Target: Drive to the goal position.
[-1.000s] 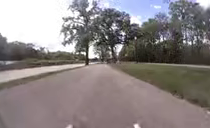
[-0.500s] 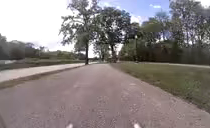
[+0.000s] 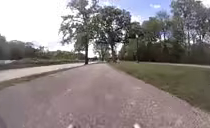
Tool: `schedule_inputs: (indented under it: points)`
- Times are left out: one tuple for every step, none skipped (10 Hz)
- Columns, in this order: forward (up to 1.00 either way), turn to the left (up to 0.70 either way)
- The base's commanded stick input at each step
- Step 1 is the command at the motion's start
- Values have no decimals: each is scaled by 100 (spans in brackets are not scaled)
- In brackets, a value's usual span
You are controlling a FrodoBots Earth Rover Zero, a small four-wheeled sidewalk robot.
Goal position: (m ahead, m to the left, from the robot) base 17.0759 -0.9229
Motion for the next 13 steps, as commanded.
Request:
schedule_inputs:
  points:
    - [100, 0]
    - [100, 0]
    - [100, 0]
    - [100, 0]
    - [100, 0]
    - [100, 0]
    - [100, 0]
    - [100, 0]
    - [100, 0]
    - [100, 0]
    - [100, 0]
    - [0, 0]
    - [0, 0]
